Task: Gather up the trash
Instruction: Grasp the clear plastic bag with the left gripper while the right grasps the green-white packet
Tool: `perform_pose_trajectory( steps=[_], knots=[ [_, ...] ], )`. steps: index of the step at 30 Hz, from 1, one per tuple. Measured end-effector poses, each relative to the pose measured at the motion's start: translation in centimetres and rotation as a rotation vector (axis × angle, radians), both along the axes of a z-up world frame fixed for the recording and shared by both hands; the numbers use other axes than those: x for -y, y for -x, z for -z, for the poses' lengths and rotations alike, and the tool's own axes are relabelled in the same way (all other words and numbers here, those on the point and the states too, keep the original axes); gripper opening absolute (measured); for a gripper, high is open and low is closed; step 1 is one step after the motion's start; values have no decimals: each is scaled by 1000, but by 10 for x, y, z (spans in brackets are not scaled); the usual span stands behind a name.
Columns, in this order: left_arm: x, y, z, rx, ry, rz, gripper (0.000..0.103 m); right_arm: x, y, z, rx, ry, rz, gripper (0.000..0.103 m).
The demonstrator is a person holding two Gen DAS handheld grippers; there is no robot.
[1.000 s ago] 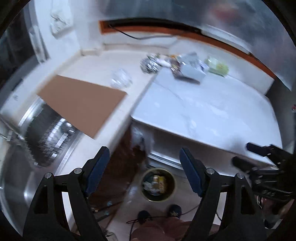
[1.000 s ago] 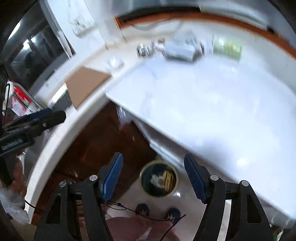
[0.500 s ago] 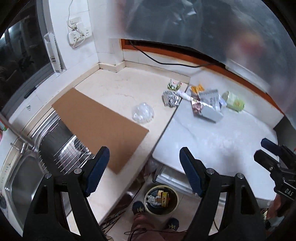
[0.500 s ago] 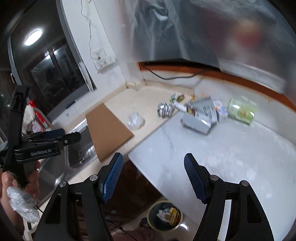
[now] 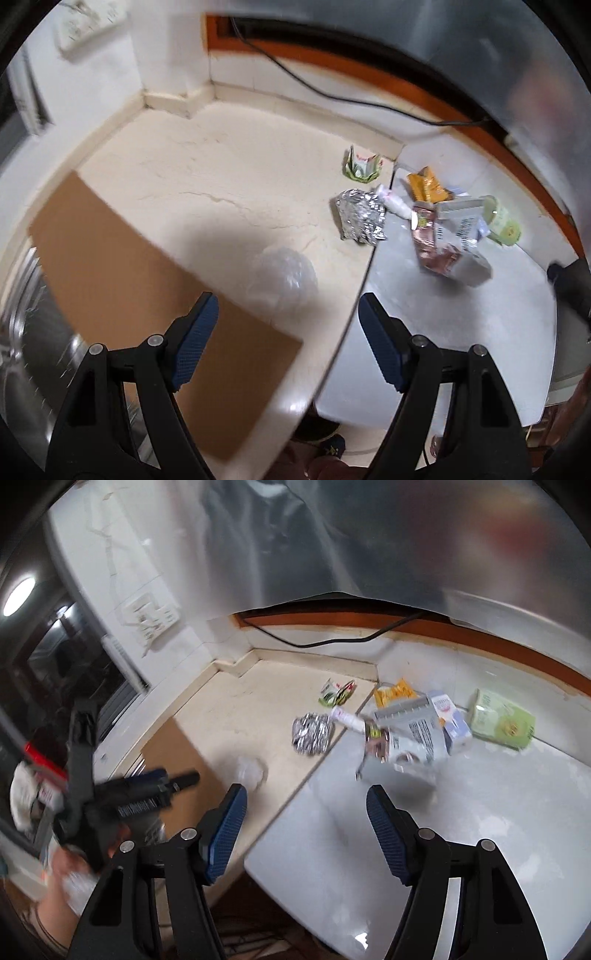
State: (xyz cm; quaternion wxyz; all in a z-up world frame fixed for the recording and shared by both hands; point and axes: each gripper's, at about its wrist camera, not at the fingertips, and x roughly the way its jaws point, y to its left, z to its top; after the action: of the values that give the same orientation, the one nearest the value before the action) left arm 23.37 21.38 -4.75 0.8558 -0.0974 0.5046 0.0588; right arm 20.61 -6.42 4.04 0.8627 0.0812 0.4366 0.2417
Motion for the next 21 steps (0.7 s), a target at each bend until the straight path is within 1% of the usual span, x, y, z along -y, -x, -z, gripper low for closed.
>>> perform_pose_trajectory(
  steps=[3,5,7,9,12,15,16,17,18,20,21],
  knots=[
    [-8,-30,37,-43,14,7,75,-24,-46,9,-34,0,37,63],
    [-10,-42,55,-67,25,9,71,-44,-82,19,-58,6,64,59],
    [-15,-54,73,-92,54,10,68,-61,-113,31,-80,6,83,57],
    [-18,-61,86,-100,77,12,68,-79,-145,46,-102,17,106,56],
    [-21,-65,96,-105,105,18,66,-101,-186,68,-130,35,131,54],
    [-22,-70,106,-114,140,25,62,-117,-220,90,-152,51,152,54],
    [-23,-70,109,-116,150,28,58,-121,-227,96,-158,53,155,54],
    [-23,-71,112,-118,160,30,51,-124,-235,103,-164,56,158,54],
    [-25,-71,113,-119,174,34,49,-129,-247,111,-168,62,164,54],
    [-23,-72,115,-104,192,41,41,-135,-261,124,-175,78,176,53],
    [-22,-72,114,-100,194,45,41,-139,-272,133,-183,88,187,52]
  ],
)
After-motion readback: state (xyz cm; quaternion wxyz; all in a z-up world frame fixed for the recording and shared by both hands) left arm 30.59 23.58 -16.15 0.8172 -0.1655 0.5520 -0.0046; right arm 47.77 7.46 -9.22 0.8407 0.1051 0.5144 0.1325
